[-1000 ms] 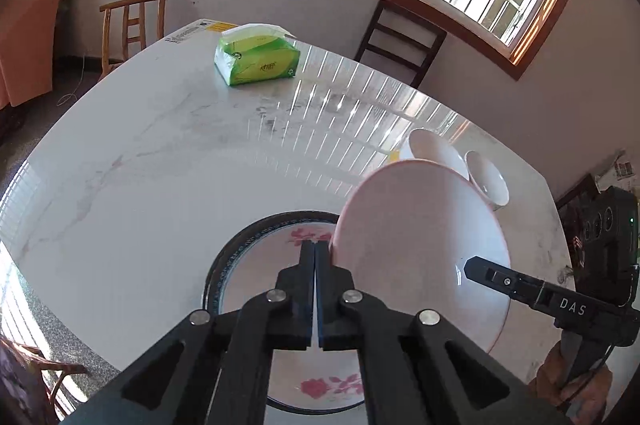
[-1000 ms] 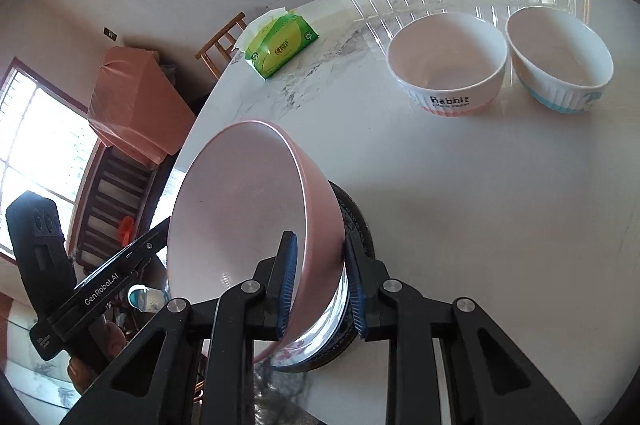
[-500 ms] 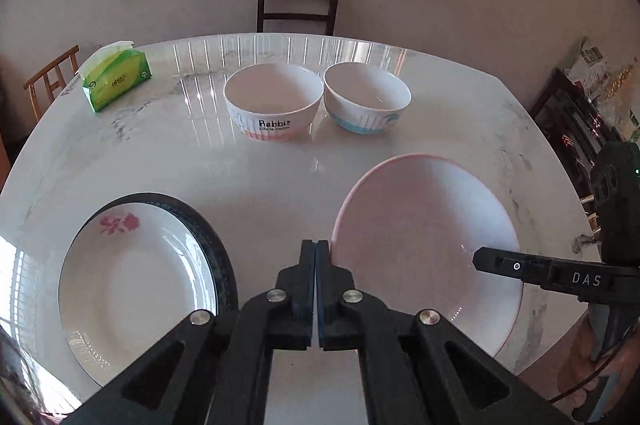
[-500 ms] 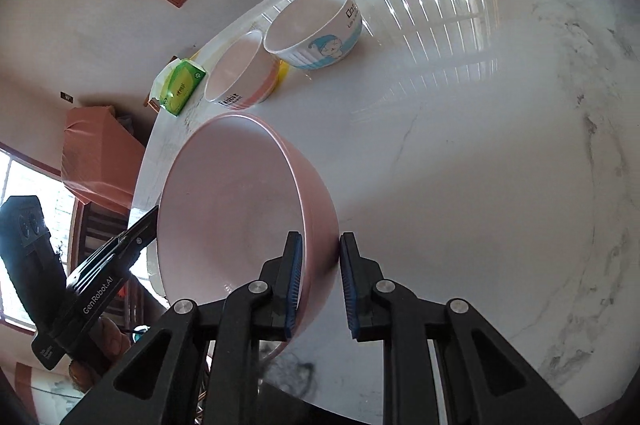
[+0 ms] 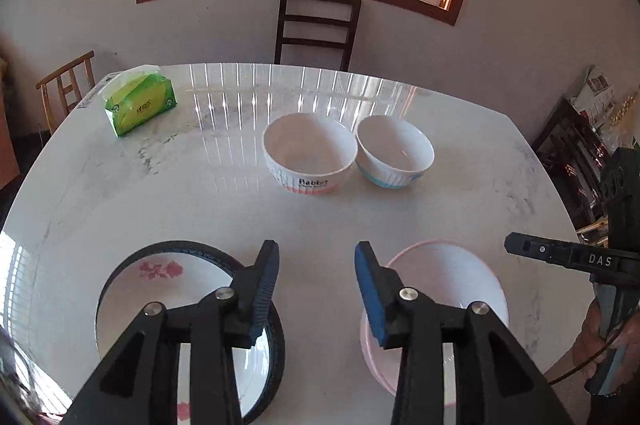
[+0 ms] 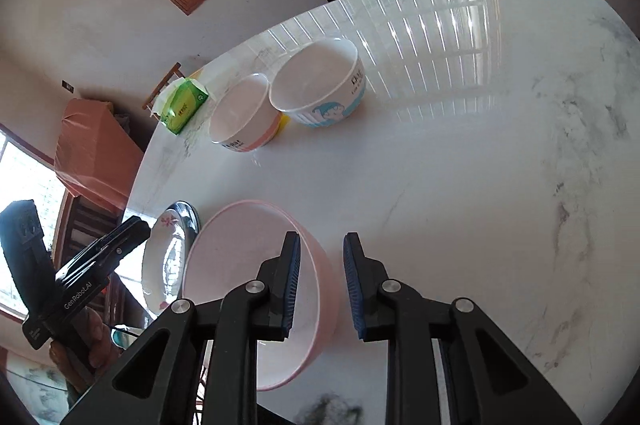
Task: Organize plates and bowls
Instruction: 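Move both tools to the white Rabbit bowl and close on its rim, then carry the Rabbit bowl into the pink bowl and open both tools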
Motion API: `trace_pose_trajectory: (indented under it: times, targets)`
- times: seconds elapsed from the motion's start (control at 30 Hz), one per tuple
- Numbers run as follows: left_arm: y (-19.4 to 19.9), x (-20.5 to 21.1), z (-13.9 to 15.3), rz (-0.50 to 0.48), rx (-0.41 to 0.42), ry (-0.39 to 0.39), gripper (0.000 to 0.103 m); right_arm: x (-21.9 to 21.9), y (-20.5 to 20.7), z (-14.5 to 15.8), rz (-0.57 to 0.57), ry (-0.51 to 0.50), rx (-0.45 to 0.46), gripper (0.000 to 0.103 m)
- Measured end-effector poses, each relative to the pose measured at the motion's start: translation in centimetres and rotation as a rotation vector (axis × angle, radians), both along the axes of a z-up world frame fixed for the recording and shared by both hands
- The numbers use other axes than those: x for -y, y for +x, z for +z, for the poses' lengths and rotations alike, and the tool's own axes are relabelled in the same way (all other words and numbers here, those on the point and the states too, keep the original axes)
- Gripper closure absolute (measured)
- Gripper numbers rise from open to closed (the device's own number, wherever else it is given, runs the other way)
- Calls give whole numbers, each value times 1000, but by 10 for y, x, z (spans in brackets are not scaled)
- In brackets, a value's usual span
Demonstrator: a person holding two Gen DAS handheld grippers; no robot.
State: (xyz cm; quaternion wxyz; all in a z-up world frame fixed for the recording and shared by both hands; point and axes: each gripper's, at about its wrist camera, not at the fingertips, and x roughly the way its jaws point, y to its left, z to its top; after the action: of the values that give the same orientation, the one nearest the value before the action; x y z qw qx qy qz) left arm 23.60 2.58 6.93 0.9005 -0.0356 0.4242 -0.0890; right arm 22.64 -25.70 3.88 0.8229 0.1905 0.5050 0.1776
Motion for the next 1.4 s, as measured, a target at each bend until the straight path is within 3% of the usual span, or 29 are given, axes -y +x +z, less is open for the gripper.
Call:
trace_pose_trajectory:
  times: [0.07,0.17,0.23,0.4,0.83,0.87,0.9,0.93,1.1,1.4]
  targets:
    - [22,-13,10,50,24,-3,49,-20,19,13,46,16,-1,80]
    - [65,-25,12,68,-15,-56,48,-52,57,12,83,41,-67,80]
    - [97,-29,4,68,-66,-76,48,-69,80,0,82,54,-130,80]
    - [160,-31,-32,73,-183,-35,48,-98,120,-31,39,58,-223,80]
    - [213,-9,-86,35,-259,51,48,-117,167,-76,-75,2,-333,80]
    - [214,-7,-91,20,-270,39,61,-117,169,-78,-75,-6,-336,80]
    - [215,-5,-96,13,-289,44,93,-119,171,-78,-74,-14,-327,82]
    - [214,-5,-100,45,-292,82,97,-119,171,-77,-69,-29,-321,82]
    - [185,-20,-82,58,-281,-14,96,-109,157,-64,-27,18,-298,85]
    - [55,11,14,-66,-117,-40,89,-66,47,12,40,103,-149,87]
